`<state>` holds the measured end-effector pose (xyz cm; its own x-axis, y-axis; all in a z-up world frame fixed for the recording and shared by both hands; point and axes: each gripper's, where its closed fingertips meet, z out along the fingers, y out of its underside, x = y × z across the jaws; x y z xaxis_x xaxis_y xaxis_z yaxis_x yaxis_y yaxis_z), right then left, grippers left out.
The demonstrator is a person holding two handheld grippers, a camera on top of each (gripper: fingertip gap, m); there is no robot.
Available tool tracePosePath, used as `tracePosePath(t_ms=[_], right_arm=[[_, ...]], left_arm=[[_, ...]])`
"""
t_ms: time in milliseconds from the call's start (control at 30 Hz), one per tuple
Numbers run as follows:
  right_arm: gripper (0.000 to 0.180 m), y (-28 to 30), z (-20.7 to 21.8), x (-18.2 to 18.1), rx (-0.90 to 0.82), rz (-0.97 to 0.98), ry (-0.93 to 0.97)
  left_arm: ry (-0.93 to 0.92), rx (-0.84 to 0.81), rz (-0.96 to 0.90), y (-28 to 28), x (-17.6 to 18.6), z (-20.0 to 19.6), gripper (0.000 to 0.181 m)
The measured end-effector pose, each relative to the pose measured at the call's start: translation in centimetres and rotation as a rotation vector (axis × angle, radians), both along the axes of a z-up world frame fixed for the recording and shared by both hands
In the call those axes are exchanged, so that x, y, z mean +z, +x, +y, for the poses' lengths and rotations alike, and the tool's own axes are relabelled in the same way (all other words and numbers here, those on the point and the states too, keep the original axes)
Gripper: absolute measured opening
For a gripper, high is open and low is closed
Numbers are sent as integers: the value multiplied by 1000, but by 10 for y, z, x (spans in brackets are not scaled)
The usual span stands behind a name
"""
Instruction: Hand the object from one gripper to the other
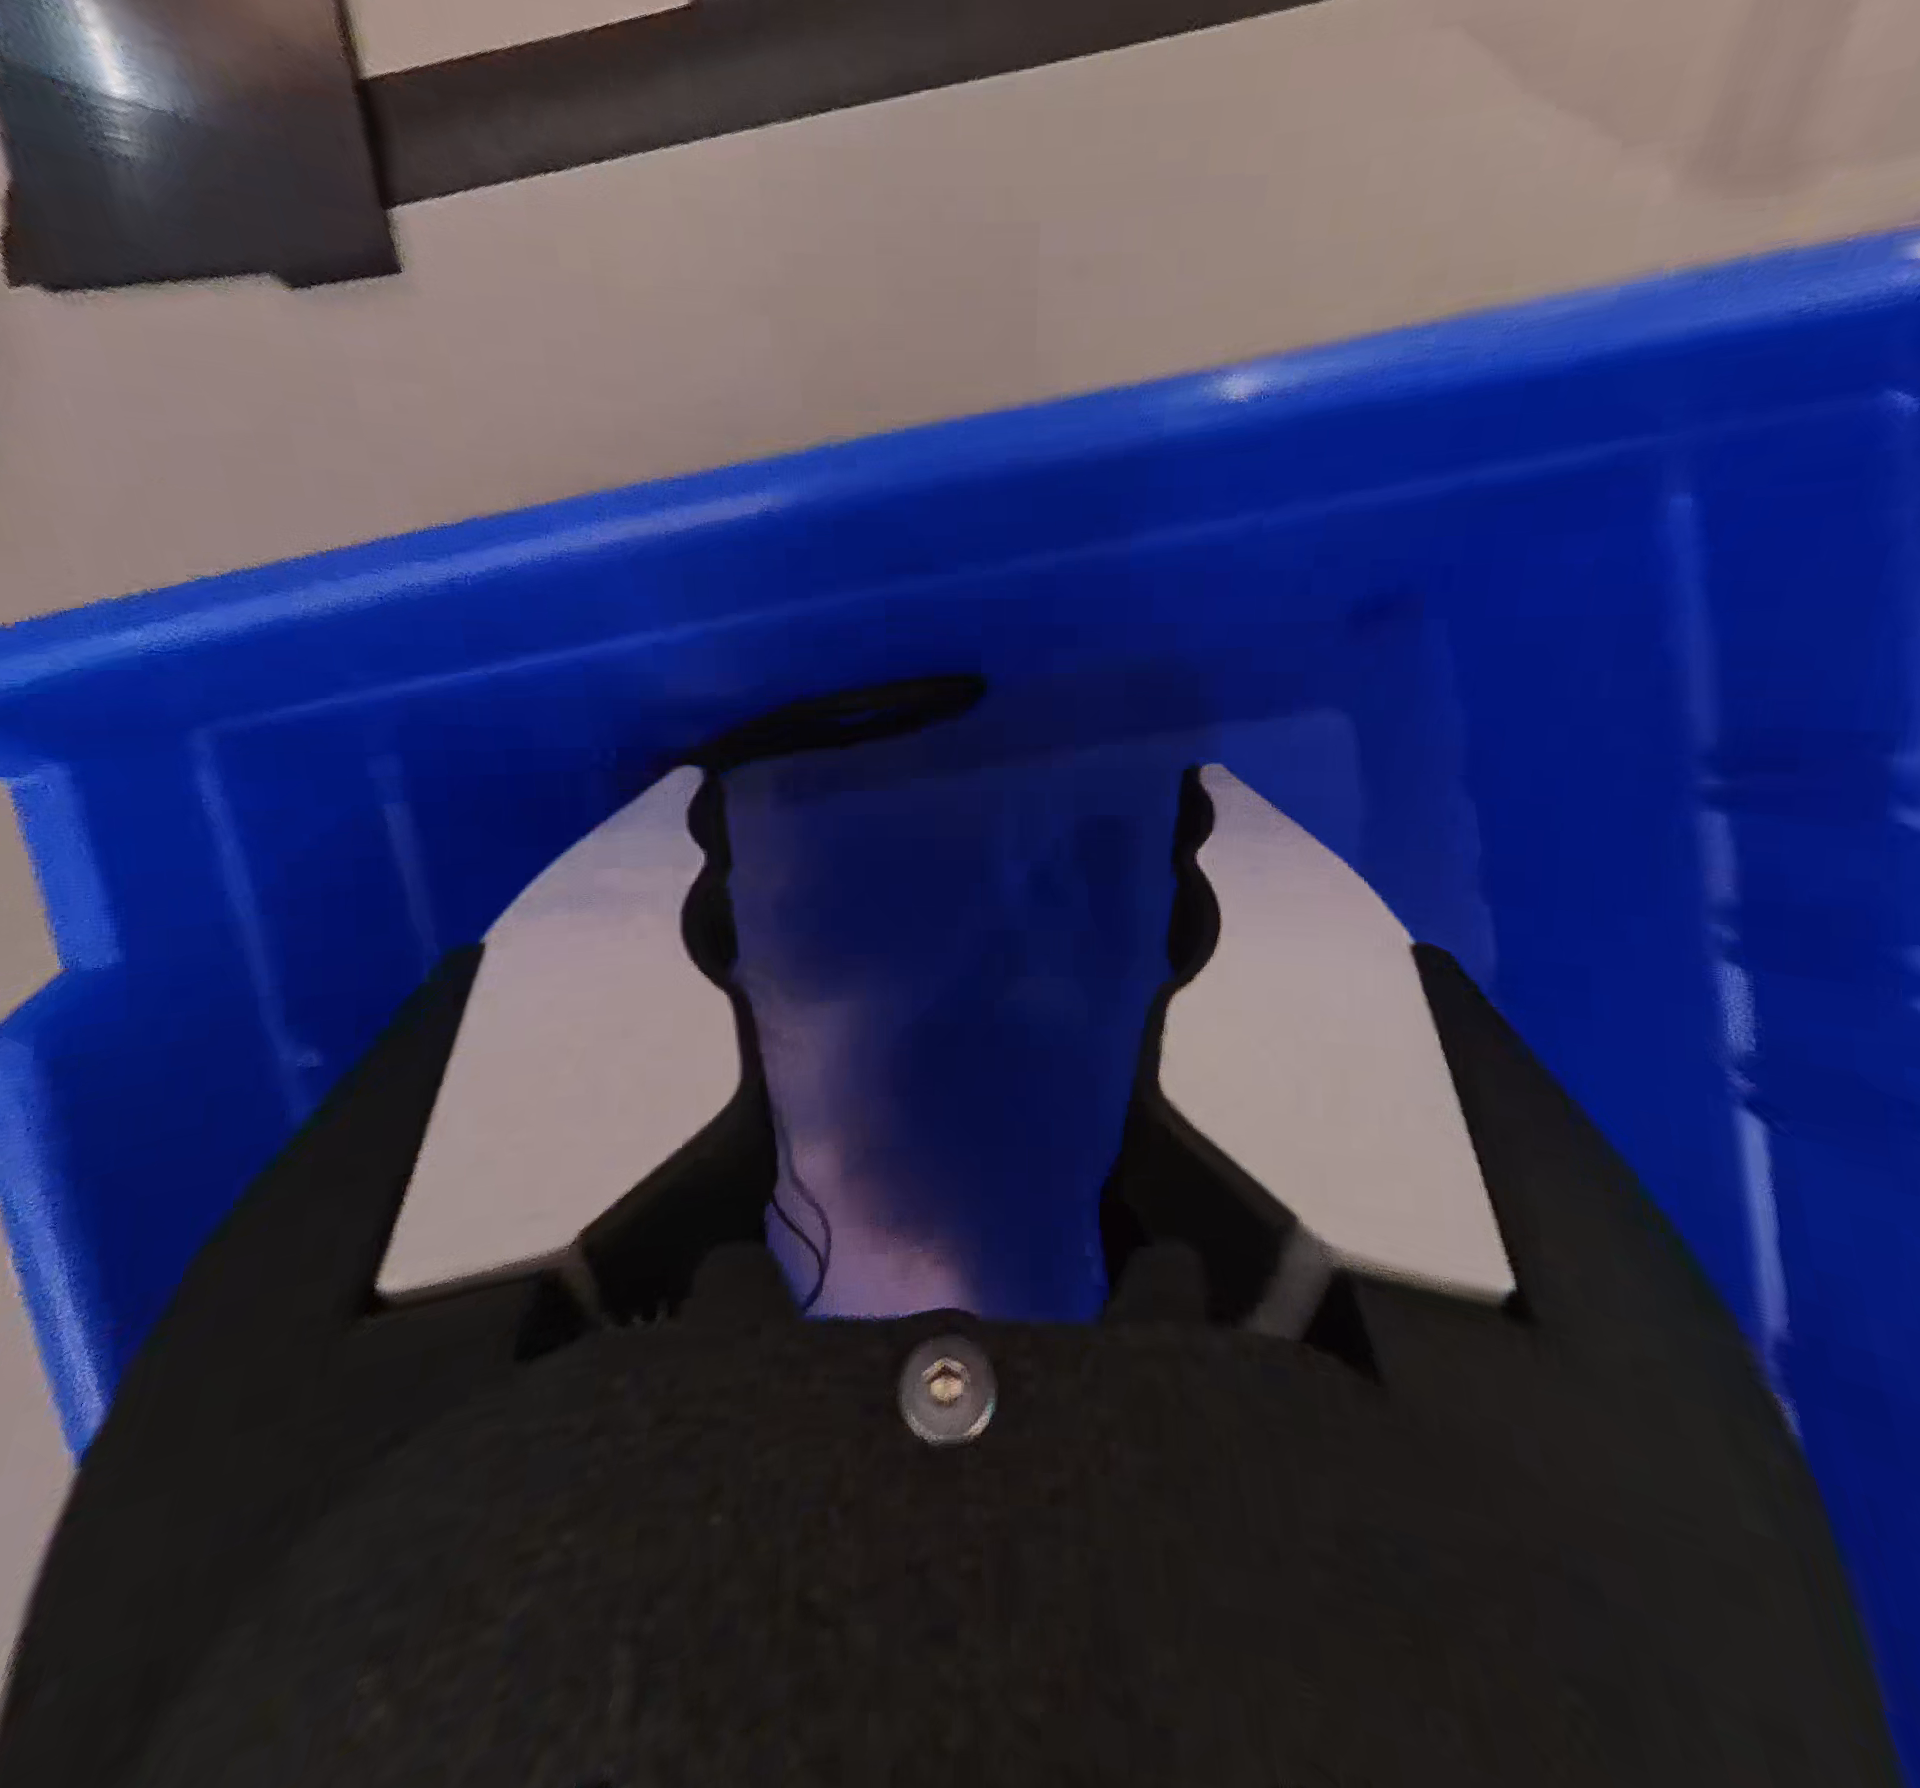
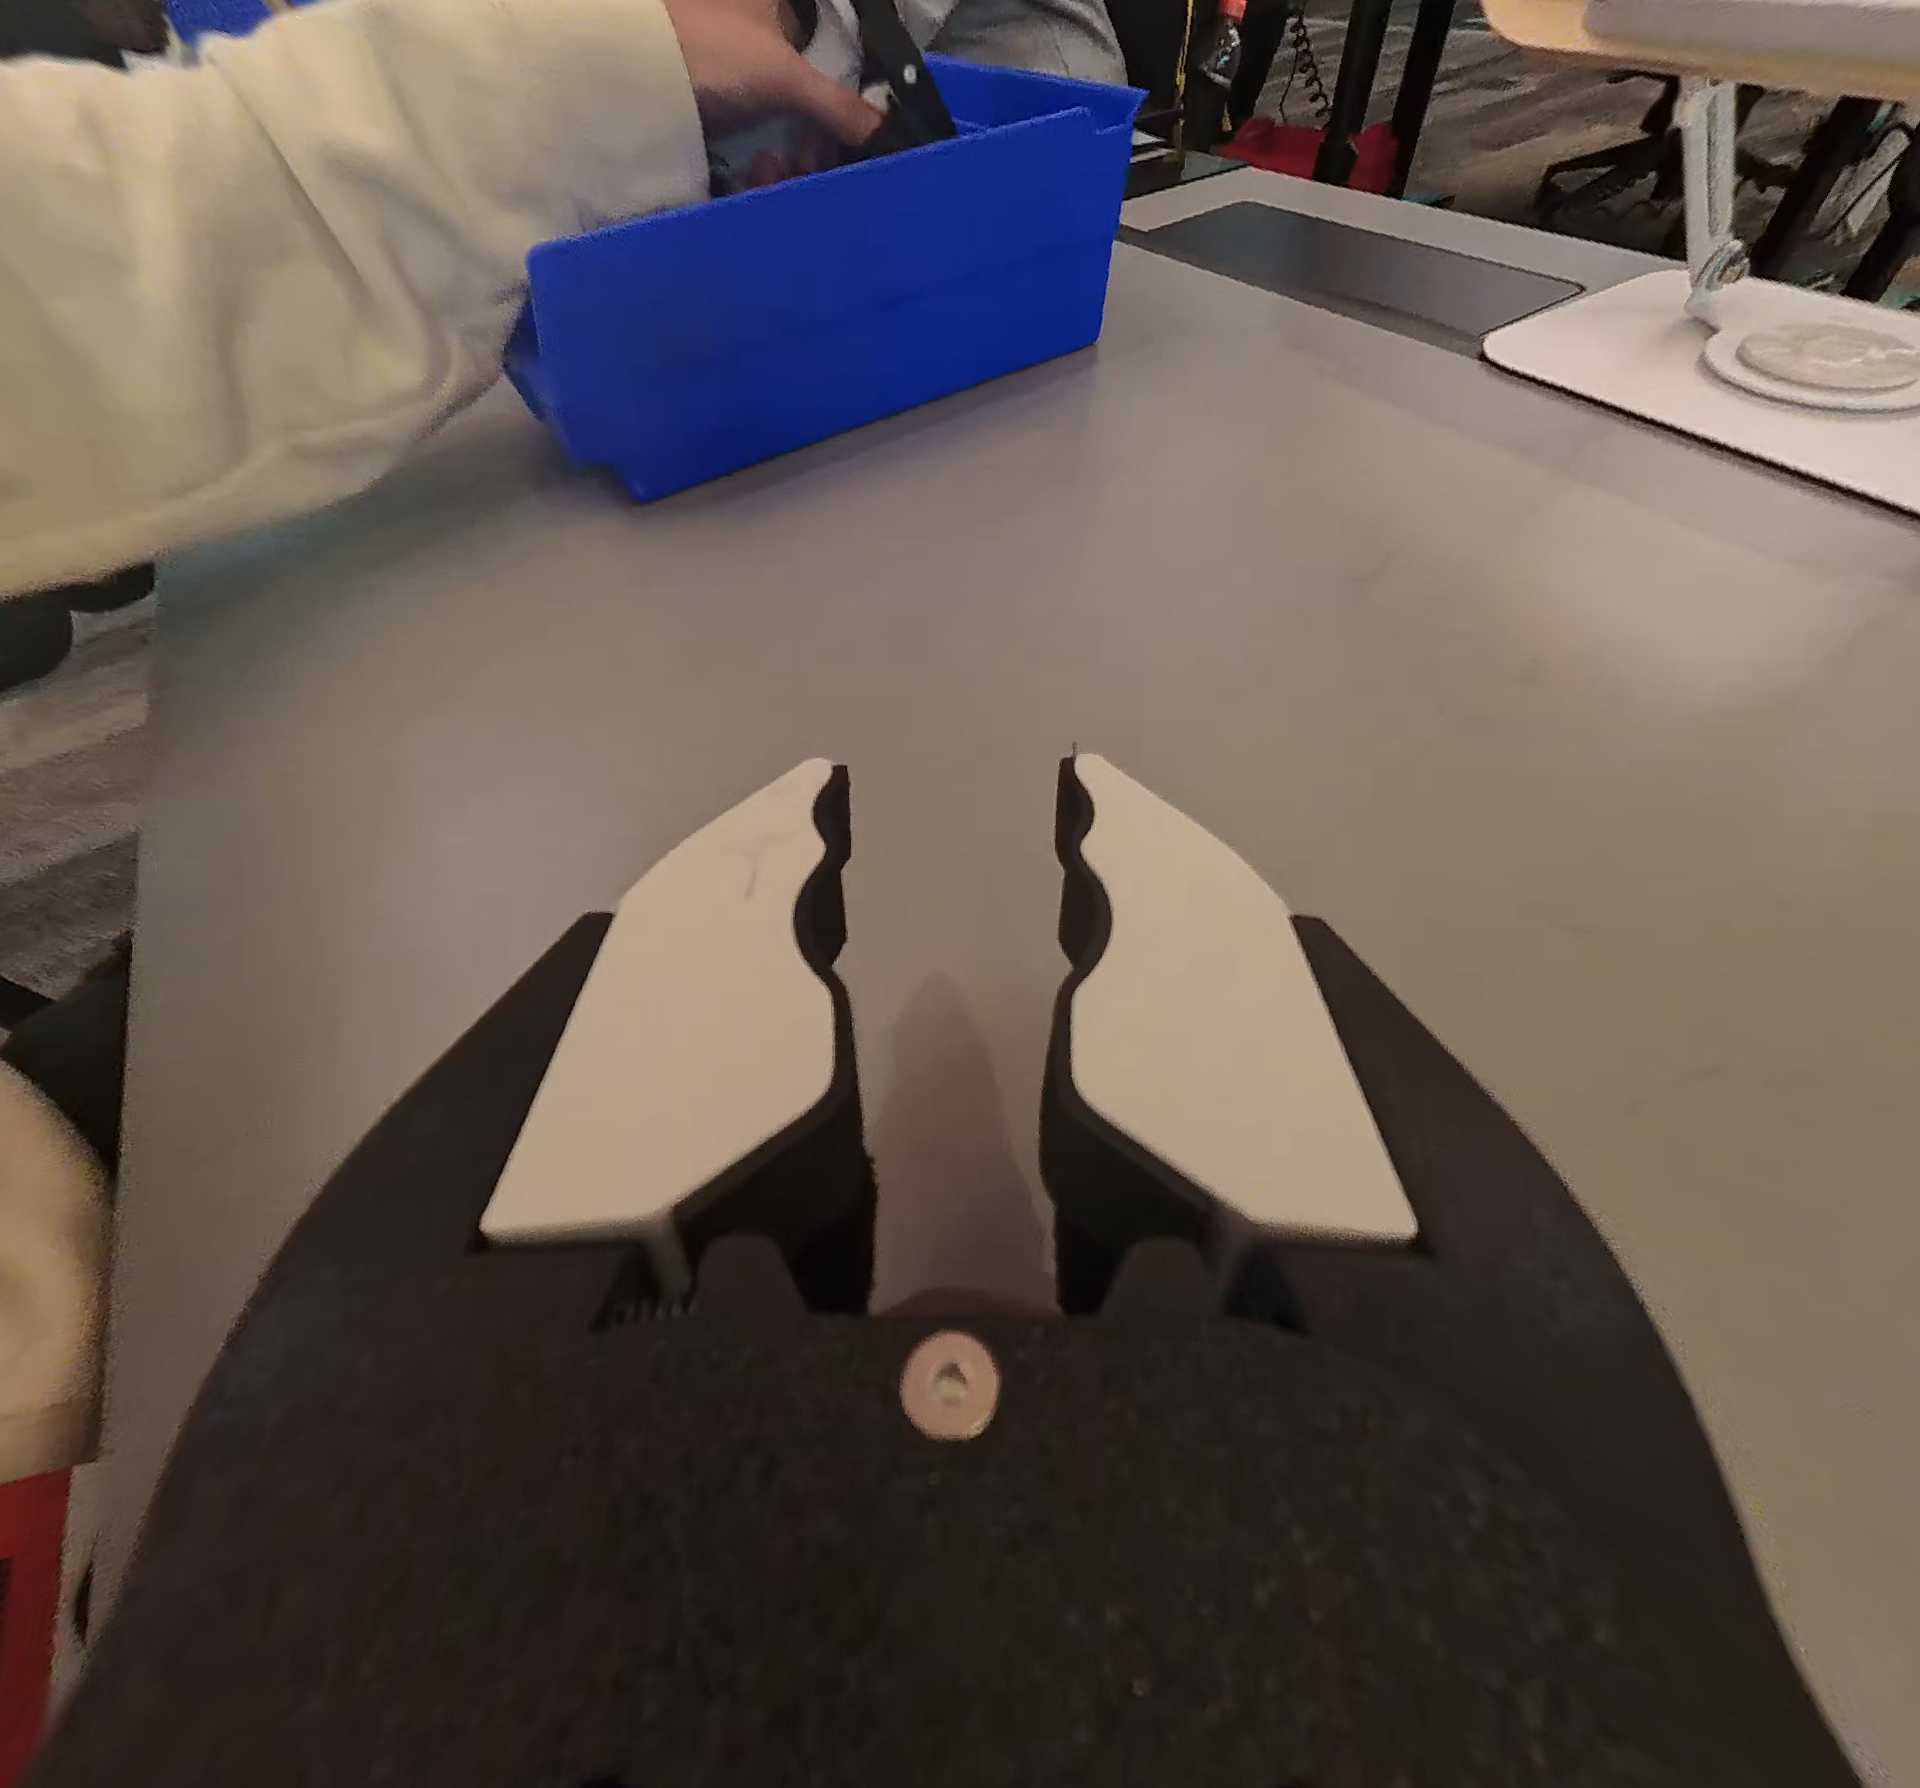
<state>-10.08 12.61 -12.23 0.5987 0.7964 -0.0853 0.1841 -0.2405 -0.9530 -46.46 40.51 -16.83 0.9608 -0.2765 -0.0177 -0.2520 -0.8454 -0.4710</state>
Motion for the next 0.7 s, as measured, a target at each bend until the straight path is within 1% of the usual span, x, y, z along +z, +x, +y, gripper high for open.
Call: tracePosePath(t_ms=[33, 100, 233, 267, 300, 333, 533, 633, 700], right_arm=[[38, 2, 0, 0, -3, 15, -11], [38, 4, 1, 0, -9, 43, -37], [37, 8, 3, 1, -18, 75, -75], [37, 8, 3, 1, -18, 77, -80], [37, 8, 3, 0, -19, 78, -84], [37, 8, 4, 0, -19, 78, -84], [35, 6, 3, -1, -12, 64, -87], [33, 6, 2, -2, -10, 50, -79], [32, 7, 1, -2, -10, 39, -76]], left_arm=[[-3, 26, 9, -3, -4, 3, 86], [-18, 68, -3, -7, -12, 5, 87], [27, 114, -11, -15, -20, 14, 72], [46, 120, 6, -18, -20, 16, 61], [61, 110, 18, -20, -20, 16, 42], [64, 81, 5, -17, -21, 15, 8], [77, 43, -50, -9, -16, 7, 7], [116, 3, -98, -2, 2, -5, 6], [152, -23, -157, 4, 20, -17, 6]])
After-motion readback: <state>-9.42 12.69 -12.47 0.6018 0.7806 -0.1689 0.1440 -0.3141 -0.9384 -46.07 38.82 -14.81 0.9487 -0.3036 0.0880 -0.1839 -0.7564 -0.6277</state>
